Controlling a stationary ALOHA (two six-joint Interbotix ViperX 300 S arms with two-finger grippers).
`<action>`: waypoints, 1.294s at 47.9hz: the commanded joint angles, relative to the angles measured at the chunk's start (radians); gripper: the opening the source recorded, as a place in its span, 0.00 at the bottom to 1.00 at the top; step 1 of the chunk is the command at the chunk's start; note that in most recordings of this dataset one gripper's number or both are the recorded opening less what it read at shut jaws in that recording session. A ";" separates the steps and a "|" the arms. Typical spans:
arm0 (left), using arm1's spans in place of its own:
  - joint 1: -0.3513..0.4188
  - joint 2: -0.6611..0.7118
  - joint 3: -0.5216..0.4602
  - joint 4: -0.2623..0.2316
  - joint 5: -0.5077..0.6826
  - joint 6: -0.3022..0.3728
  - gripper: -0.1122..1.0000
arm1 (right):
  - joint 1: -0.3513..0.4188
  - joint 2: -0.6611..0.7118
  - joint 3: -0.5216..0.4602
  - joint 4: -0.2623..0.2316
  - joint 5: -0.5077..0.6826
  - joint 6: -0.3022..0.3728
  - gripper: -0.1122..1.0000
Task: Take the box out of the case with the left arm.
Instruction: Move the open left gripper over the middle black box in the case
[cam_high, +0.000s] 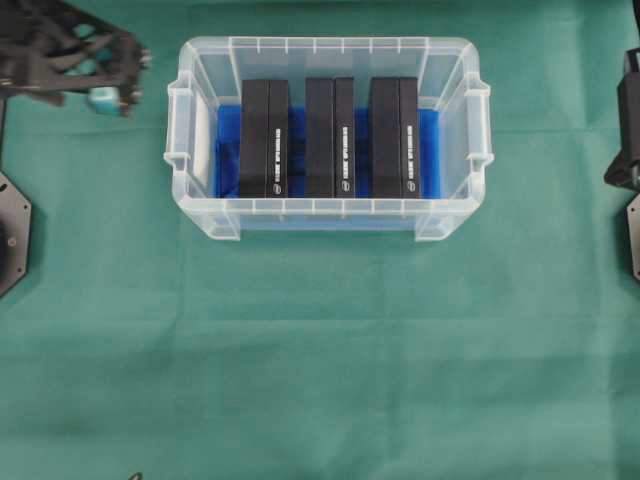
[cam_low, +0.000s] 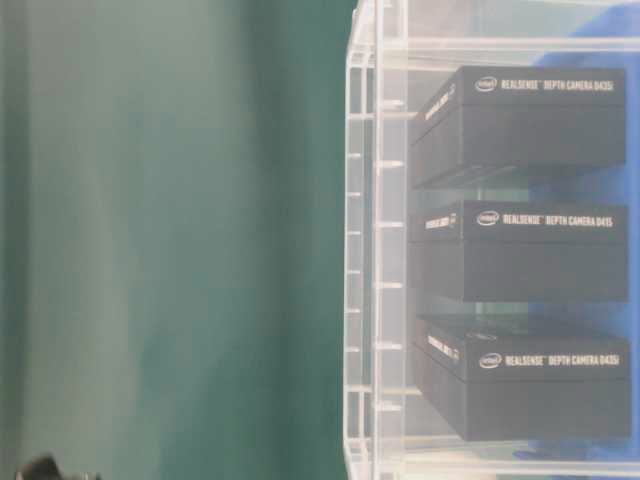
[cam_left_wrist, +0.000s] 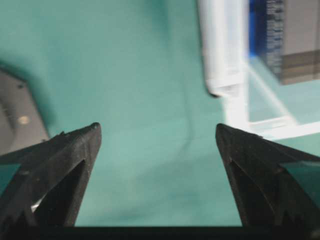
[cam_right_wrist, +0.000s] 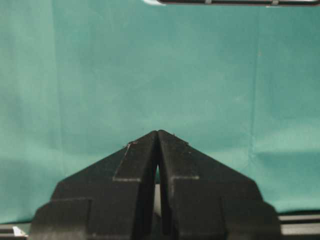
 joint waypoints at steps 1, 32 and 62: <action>-0.015 0.034 -0.067 -0.002 -0.003 -0.006 0.98 | -0.003 0.000 -0.029 -0.003 0.008 0.000 0.13; -0.094 0.382 -0.442 -0.006 -0.002 -0.077 0.98 | -0.003 -0.003 -0.028 -0.002 0.043 0.002 0.13; -0.098 0.623 -0.719 -0.026 0.012 -0.091 0.98 | -0.003 -0.003 -0.026 -0.015 0.038 0.000 0.13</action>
